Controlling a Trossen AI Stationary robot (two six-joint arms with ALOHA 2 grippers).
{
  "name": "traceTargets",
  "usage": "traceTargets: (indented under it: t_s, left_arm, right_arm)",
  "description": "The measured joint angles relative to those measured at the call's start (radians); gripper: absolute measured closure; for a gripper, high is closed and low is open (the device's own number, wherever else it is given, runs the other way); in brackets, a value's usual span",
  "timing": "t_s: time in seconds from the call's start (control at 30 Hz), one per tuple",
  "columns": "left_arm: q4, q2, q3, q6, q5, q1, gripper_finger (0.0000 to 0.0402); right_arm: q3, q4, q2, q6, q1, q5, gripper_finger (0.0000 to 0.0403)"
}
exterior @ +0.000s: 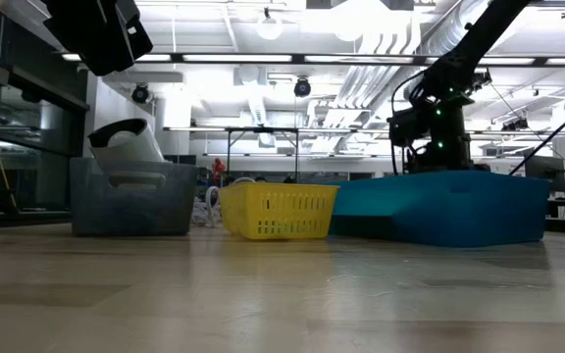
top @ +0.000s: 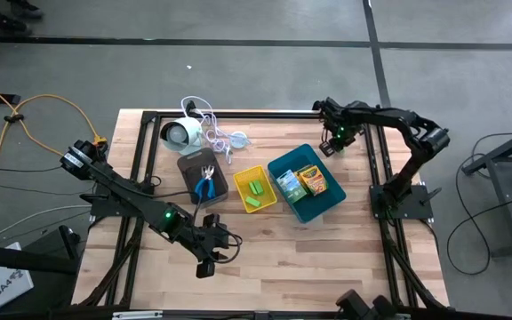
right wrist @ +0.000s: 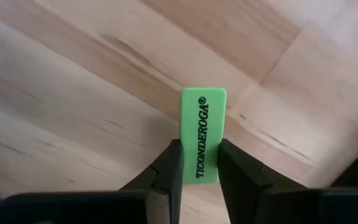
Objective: Pick & Place School Supplies
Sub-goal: Put the green eraser into the yellow bin
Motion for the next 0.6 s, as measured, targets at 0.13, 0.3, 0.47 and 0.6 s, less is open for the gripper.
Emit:
traceTargets:
  t_s: [0.13, 0.3, 0.47, 0.6]
  left_arm:
    - [0.0, 0.0, 0.0, 0.0, 0.0, 0.0, 0.026]
    - [0.0, 0.0, 0.0, 0.0, 0.0, 0.0, 0.026]
    - [0.0, 0.0, 0.0, 0.0, 0.0, 0.0, 0.026]
    - [0.0, 0.0, 0.0, 0.0, 0.0, 0.0, 0.026]
  right_arm:
    - [0.051, -0.048, 0.0, 0.0, 0.0, -0.001, 0.0326]
    - [0.119, -0.108, 0.0, 0.0, 0.0, -0.005, 0.0326]
    - [0.191, -0.171, 0.0, 0.0, 0.001, -0.061, 0.0327]
    - [0.258, -0.214, 0.0, 0.001, 0.01, -0.108, 0.0327]
